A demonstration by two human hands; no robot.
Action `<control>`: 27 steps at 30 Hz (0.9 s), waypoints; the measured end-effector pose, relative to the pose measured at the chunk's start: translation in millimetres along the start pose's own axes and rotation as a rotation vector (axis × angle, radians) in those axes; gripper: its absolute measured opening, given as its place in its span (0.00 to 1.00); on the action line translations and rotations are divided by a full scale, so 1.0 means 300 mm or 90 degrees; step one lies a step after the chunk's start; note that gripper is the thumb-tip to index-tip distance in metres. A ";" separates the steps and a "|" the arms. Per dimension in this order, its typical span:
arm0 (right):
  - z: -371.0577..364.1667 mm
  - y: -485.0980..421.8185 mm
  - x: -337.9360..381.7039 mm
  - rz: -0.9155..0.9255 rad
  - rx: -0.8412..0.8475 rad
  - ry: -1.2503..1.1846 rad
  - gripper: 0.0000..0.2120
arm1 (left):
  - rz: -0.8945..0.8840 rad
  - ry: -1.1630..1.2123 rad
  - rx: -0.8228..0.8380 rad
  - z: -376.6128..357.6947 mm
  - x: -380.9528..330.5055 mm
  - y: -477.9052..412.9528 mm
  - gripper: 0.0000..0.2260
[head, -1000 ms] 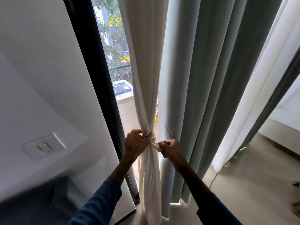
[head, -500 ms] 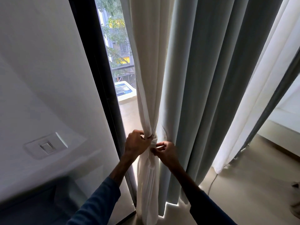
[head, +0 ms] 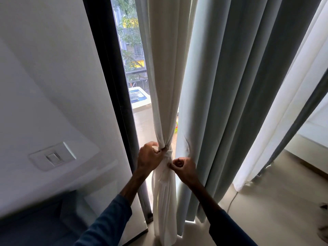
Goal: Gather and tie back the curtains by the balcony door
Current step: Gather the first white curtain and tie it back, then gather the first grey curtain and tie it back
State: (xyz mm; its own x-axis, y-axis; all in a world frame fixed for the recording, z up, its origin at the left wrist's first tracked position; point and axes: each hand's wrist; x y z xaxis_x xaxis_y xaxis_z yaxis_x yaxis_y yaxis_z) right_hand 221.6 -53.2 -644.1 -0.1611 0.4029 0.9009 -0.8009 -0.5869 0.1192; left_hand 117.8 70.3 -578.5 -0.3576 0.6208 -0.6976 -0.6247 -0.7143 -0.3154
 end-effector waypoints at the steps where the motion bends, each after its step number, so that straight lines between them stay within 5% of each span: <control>1: 0.010 -0.001 0.009 0.009 -0.001 0.000 0.06 | 0.021 0.000 -0.023 0.001 0.004 0.005 0.26; 6: 0.102 -0.016 0.058 0.030 -0.047 -0.005 0.09 | -0.003 0.010 0.031 -0.014 0.001 0.011 0.30; 15: 0.465 -0.017 0.401 0.232 -0.164 -0.017 0.02 | -0.236 0.153 -0.107 0.002 -0.362 -0.139 0.09; 20: 0.704 -0.059 0.618 0.363 -0.231 -0.007 0.01 | -0.336 0.177 -0.234 0.066 -0.635 -0.295 0.23; 27: 1.070 -0.185 1.003 0.581 -0.442 -0.037 0.12 | -0.459 0.128 -0.428 0.294 -1.098 -0.510 0.37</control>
State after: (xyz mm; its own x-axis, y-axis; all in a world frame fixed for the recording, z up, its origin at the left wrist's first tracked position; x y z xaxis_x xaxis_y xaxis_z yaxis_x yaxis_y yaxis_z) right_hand 402.8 -124.7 -245.7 -0.8329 -0.0167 0.5532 -0.5474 -0.1225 -0.8278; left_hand 269.9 3.6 -243.6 0.1141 0.9552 -0.2732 -0.1018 -0.2623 -0.9596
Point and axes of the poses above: each hand's wrist, its own y-axis away from the middle knuckle, its own z-axis out of the back of the hand, x = y × z, and after that the axes turned 12 degrees about -z, right-handed
